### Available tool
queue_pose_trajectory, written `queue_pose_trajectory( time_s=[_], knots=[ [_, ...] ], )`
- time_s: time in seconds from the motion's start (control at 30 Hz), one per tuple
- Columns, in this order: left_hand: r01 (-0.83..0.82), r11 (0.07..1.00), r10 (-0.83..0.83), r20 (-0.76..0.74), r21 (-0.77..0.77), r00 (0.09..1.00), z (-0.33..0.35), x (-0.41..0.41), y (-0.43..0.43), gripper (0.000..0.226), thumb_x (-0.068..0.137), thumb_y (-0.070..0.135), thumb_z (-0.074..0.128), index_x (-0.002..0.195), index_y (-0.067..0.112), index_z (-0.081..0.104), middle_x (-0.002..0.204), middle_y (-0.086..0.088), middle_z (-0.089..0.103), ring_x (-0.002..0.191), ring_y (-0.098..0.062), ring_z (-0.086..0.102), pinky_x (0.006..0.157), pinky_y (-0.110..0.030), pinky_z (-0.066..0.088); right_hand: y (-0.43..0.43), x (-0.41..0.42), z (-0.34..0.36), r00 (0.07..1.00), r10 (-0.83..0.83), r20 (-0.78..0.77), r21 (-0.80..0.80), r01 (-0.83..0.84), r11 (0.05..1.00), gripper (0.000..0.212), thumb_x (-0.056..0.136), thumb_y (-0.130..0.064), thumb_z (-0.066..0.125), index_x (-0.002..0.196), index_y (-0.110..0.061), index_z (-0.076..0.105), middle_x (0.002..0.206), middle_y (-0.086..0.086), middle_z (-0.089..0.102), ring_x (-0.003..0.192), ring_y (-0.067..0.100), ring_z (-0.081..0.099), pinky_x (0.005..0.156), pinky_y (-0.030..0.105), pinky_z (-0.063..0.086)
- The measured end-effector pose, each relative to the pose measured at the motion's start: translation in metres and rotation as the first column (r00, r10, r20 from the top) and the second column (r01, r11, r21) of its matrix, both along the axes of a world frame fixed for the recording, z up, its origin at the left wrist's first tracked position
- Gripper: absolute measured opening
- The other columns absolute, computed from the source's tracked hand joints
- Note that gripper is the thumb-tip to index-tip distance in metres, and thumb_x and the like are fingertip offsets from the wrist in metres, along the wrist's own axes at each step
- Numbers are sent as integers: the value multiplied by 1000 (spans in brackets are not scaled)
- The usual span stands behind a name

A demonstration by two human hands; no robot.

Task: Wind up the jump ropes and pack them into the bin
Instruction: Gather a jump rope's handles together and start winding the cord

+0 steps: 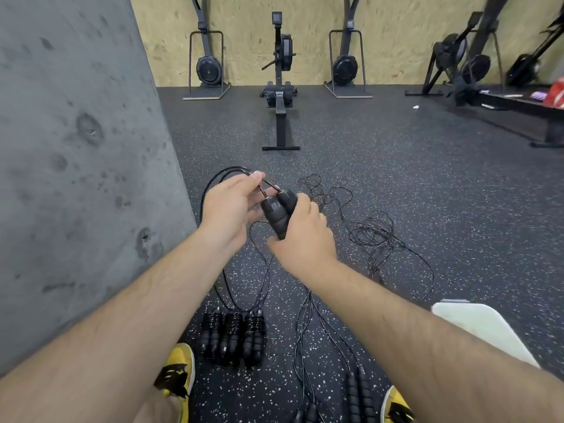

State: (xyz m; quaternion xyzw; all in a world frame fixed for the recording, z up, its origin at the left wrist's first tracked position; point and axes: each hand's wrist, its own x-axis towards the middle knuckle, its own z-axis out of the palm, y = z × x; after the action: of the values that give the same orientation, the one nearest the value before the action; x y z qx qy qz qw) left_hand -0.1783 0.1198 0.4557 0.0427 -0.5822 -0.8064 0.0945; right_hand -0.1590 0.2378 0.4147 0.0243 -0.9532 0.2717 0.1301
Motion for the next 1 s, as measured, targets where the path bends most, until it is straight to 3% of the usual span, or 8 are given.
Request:
queue_pose_trajectory(
  time_s=[0.1, 0.17, 0.27, 0.33, 0.43, 0.53, 0.8, 1.0],
  knots=[
    [-17, 999, 20, 55, -46, 998, -4, -5, -7, 13, 100, 17, 62, 91, 9, 66, 81, -6, 68, 83, -19, 75, 64, -29, 61, 4, -3, 3, 999, 14, -47, 42, -12, 999, 58, 82, -31, 73, 125, -16, 37, 125, 6, 48, 117, 30, 49, 93, 45, 46],
    [-50, 902, 88, 70, -429, 994, -9, -6, -17, 35, 99, 32, 62, 77, 6, 66, 80, -13, 74, 81, -27, 76, 70, -38, 64, 8, -6, 7, 995, 15, -103, 170, 3, 985, 56, 82, -31, 73, 123, -17, 38, 124, 6, 49, 115, 28, 50, 91, 42, 43],
    [-215, 229, 223, -164, -949, 961, -15, 3, -26, 52, 98, 51, 50, 67, 12, 60, 72, -4, 65, 73, -30, 63, 62, -34, 49, 15, -12, 7, 980, 43, -196, 352, 30, 936, 55, 79, -27, 73, 121, -18, 40, 120, 4, 50, 110, 27, 51, 86, 39, 41],
    [-377, 52, 129, -368, -925, 921, -9, 10, -25, 32, 97, 44, 50, 75, 22, 59, 90, 2, 58, 84, -22, 55, 68, -34, 44, 18, -14, 7, 969, 64, -239, 425, 45, 904, 53, 77, -25, 74, 118, -19, 41, 115, 2, 51, 105, 25, 53, 82, 38, 40],
    [-386, 83, -264, -394, -919, 880, -9, 10, -26, 46, 75, 29, 56, 120, 17, 63, 119, -3, 55, 109, -26, 54, 93, -41, 47, 19, -16, 9, 948, 126, -293, 514, 44, 857, 50, 75, -21, 72, 117, -18, 45, 112, 2, 53, 101, 25, 54, 77, 37, 38],
    [-274, -135, -424, -195, -952, 885, -17, 7, -25, 91, 68, 35, 65, 152, 11, 37, 145, -6, 45, 128, -29, 47, 105, -43, 40, 18, -12, 15, 927, 224, -301, 558, -19, 830, 53, 77, -22, 68, 124, -13, 46, 114, 4, 54, 102, 26, 54, 79, 38, 37],
    [-261, 1, -250, -253, -965, 935, -8, 1, -22, 44, 82, 25, 73, 116, 11, 48, 115, -7, 49, 86, -36, 61, 72, -45, 49, 30, -15, 24, 914, 77, -399, 423, 109, 899, 63, 62, -47, 68, 116, -18, 53, 107, 4, 53, 95, 31, 49, 86, 43, 40],
    [-249, 35, -225, -250, -968, 942, -8, 1, -27, 44, 82, 25, 74, 114, 11, 46, 113, -6, 47, 87, -34, 59, 74, -45, 48, 40, -12, 29, 992, 96, -84, 11, -95, 995, 63, 74, -36, 73, 125, -22, 40, 115, 3, 34, 92, 35, 58, 77, 39, 48]
  ],
)
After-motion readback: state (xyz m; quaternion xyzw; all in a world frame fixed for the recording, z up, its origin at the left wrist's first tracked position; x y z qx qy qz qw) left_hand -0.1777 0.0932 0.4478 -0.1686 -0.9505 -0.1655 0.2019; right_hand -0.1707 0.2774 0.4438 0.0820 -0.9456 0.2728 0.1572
